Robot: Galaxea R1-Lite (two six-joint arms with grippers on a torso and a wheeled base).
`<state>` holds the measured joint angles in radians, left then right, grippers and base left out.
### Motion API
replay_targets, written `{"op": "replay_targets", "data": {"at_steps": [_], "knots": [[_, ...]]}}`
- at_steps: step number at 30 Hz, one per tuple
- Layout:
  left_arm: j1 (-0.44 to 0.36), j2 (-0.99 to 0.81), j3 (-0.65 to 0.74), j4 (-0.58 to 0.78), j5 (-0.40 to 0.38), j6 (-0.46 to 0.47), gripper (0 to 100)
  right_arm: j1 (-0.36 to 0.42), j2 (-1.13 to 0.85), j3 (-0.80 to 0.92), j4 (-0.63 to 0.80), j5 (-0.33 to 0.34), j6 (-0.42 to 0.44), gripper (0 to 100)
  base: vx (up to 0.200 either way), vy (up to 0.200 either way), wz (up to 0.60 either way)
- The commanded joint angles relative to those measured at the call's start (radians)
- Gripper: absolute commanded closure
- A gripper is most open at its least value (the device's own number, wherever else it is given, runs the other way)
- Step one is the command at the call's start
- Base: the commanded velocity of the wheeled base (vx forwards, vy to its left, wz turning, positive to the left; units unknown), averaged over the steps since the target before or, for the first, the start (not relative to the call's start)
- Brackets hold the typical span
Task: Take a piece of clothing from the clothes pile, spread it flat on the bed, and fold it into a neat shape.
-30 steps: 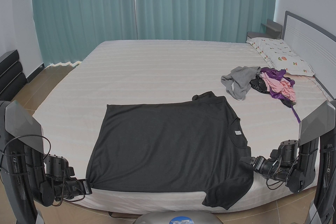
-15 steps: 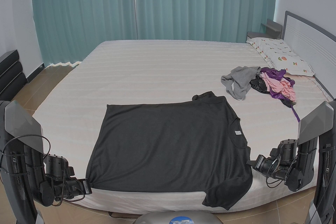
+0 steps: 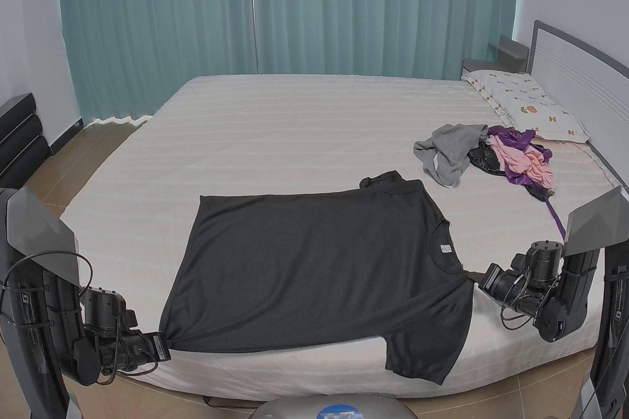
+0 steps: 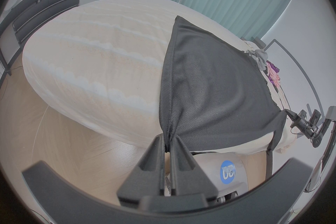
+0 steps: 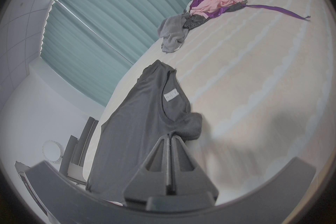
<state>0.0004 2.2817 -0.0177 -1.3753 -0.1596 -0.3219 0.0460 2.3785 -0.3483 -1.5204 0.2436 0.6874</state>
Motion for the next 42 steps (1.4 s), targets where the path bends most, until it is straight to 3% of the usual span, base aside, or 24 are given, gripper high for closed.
{"op": "replay_targets", "data": {"at_steps": [1, 8, 9, 16, 21, 25, 32, 42], "knots": [[-0.002, 0.007, 0.018, -0.002, -0.001, -0.003, 100, -0.009, -0.009, -0.087, 0.060, 0.003, 0.000, 100, 0.000, 0.000, 0.00], [-0.003, 0.007, 0.018, -0.002, -0.001, -0.003, 100, 0.002, 0.041, -0.147, 0.103, 0.013, 0.000, 100, 0.000, 0.000, 0.00], [-0.003, 0.009, 0.018, -0.002, -0.001, -0.003, 100, 0.002, 0.045, -0.146, 0.100, 0.014, 0.000, 0, 0.000, 0.000, 0.00], [-0.002, 0.010, 0.018, -0.004, -0.001, -0.003, 100, -0.011, -0.041, -0.058, 0.074, 0.023, 0.003, 0, 0.000, 0.000, 0.00], [-0.003, 0.010, 0.018, -0.004, -0.001, -0.003, 100, -0.003, -0.128, 0.112, 0.063, 0.144, -0.005, 0, 0.000, 0.000, 0.00], [-0.002, 0.010, 0.018, -0.004, -0.001, -0.003, 100, 0.014, -0.097, 0.226, -0.027, 0.203, -0.043, 0, 0.000, 0.000, 0.00], [-0.002, 0.012, 0.018, -0.004, -0.001, -0.002, 100, 0.057, -0.007, 0.273, -0.049, 0.207, -0.126, 0, 0.000, 0.000, 0.00], [-0.002, 0.012, 0.018, -0.004, -0.001, -0.002, 100, 0.107, 0.002, 0.259, -0.049, 0.203, -0.114, 0, 0.000, 0.000, 0.00]]}}
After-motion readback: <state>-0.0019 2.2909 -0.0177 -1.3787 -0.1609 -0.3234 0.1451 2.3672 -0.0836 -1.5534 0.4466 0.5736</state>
